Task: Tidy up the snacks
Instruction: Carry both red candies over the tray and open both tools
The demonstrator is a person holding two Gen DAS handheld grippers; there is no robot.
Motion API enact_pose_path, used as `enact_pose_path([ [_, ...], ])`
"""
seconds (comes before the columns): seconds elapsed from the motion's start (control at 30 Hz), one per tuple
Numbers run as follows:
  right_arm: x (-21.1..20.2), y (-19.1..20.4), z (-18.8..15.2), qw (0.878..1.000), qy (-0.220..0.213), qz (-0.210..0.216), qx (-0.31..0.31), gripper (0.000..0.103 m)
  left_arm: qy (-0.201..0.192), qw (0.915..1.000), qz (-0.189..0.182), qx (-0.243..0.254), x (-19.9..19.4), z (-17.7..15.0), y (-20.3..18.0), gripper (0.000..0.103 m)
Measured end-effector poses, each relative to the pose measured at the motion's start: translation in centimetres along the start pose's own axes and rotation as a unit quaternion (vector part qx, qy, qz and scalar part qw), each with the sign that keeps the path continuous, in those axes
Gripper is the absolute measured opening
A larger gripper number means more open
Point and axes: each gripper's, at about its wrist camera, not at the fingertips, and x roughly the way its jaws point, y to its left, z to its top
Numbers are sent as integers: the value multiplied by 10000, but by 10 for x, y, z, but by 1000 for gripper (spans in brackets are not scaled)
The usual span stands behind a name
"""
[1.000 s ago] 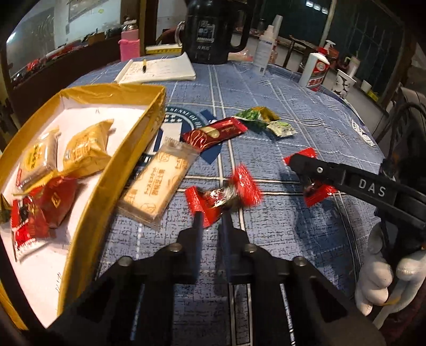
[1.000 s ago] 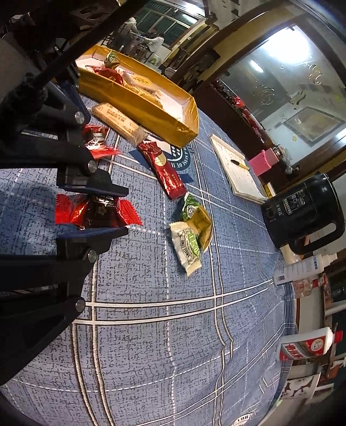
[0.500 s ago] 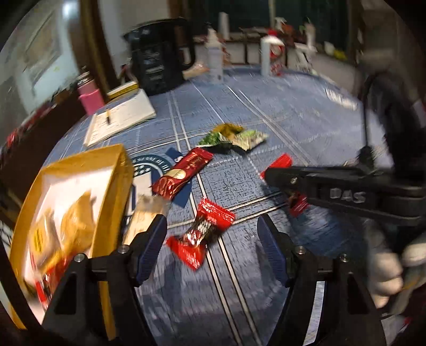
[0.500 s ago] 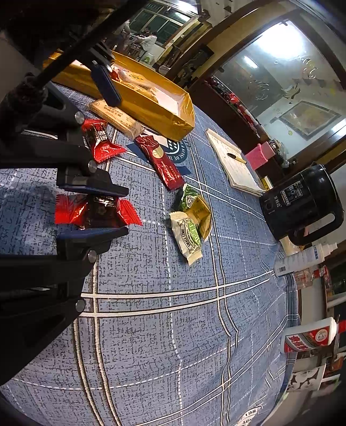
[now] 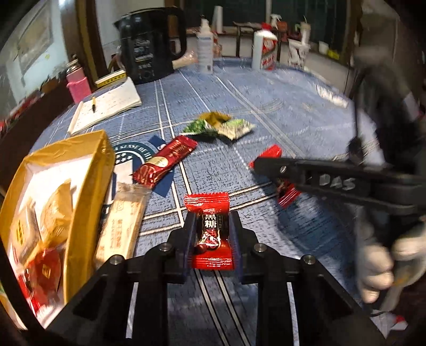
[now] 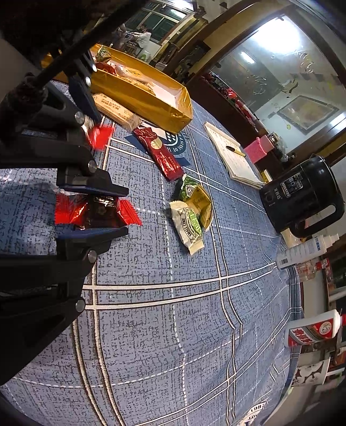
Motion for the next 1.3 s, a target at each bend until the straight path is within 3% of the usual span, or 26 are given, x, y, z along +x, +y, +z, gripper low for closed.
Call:
enact_pose_path([
  [0.23,-5,2,-1,9999,-97,81,-34,21,-651,9928,-170,-995,-70,-20,40,26],
  [0.4,-18,24,-7,9992,-195,70,-353,21,-1130,9759,285,-1844,-116,-51,94,26],
  [0.63,-26,102,-27,9929,77,651,-992,21,-1120,9554,481,-2689,-119,-91,147,26],
  [0.87,7,180,-34,9813,587,1191,-1392,21,-973,9494,686,-2906,-106,-110,169,26],
  [1.07,35,225,-40,9736,806,1294,-1700,21,-936,9423,530,-3171,-104,-121,185,26],
  [1.17,40,238,-47,9708,861,1289,-1832,21,-1047,9394,391,-3241,-113,-125,189,36],
  [1.23,45,242,-50,9698,889,1248,-1898,21,-1176,9364,391,-3283,-121,-127,192,50],
  [1.3,51,244,-53,9699,900,1190,-1924,24,-1276,9334,369,-3334,-127,-128,195,55],
])
